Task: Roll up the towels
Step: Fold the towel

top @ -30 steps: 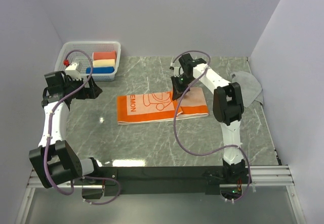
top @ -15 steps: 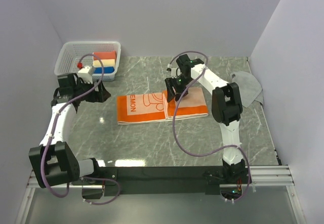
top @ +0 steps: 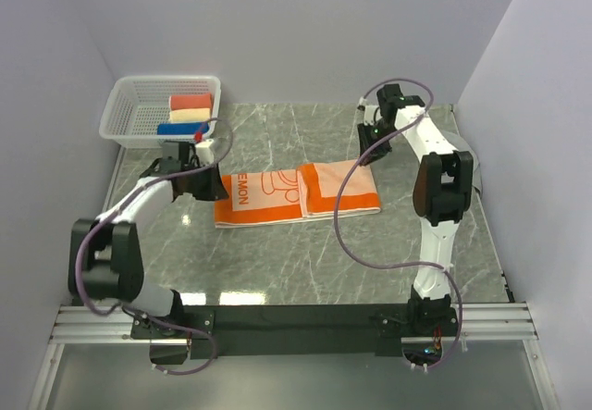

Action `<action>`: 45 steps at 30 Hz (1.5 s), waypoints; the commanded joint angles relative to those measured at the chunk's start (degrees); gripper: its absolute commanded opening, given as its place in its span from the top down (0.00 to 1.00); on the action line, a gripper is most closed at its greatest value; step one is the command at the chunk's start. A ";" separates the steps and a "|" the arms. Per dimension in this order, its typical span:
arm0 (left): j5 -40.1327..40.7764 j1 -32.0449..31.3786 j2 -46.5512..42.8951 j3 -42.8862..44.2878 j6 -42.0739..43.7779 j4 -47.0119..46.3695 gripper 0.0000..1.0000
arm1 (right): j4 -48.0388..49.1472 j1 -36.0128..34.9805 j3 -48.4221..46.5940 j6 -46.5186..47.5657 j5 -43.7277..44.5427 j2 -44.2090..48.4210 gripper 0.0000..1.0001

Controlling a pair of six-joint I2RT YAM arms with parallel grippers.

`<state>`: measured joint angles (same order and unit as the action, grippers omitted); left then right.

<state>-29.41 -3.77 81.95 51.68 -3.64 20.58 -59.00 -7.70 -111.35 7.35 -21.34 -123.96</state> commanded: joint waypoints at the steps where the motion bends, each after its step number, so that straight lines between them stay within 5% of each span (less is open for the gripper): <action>1: 3.13 -2.55 6.35 4.03 -1.55 0.42 0.91 | 2.30 -1.17 5.86 1.96 3.15 -0.93 0.78; 4: 5.76 -3.70 11.80 7.37 -0.24 2.35 0.99 | 4.33 -1.44 10.34 1.79 3.15 -1.11 0.81; 14: 11.57 -3.70 29.13 24.39 3.02 6.05 0.99 | 10.75 -5.21 31.53 -0.41 -3.43 9.87 0.89; 19: 5.61 -4.32 41.59 41.80 6.01 12.28 0.94 | 9.61 -12.42 37.08 1.08 -16.43 19.61 0.72; 22: 2.70 -4.32 40.32 47.98 6.01 14.49 0.83 | 6.38 -11.64 33.33 1.16 -20.14 21.91 0.65; 28: 3.39 -4.14 22.07 31.24 6.10 7.73 0.54 | 5.57 -5.92 29.53 4.32 -8.47 22.63 0.54; 35: 7.87 -4.14 13.85 18.83 5.22 10.71 0.51 | 6.27 -5.30 27.68 6.79 0.24 17.71 0.44; 45: 8.76 -4.23 20.08 15.11 3.99 10.10 0.52 | 7.67 -5.22 31.71 7.41 0.08 12.69 0.48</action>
<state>-20.93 -7.70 100.75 65.36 1.26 31.73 -51.83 -12.64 -81.21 13.87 -21.39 -111.24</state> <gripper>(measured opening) 0.490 0.524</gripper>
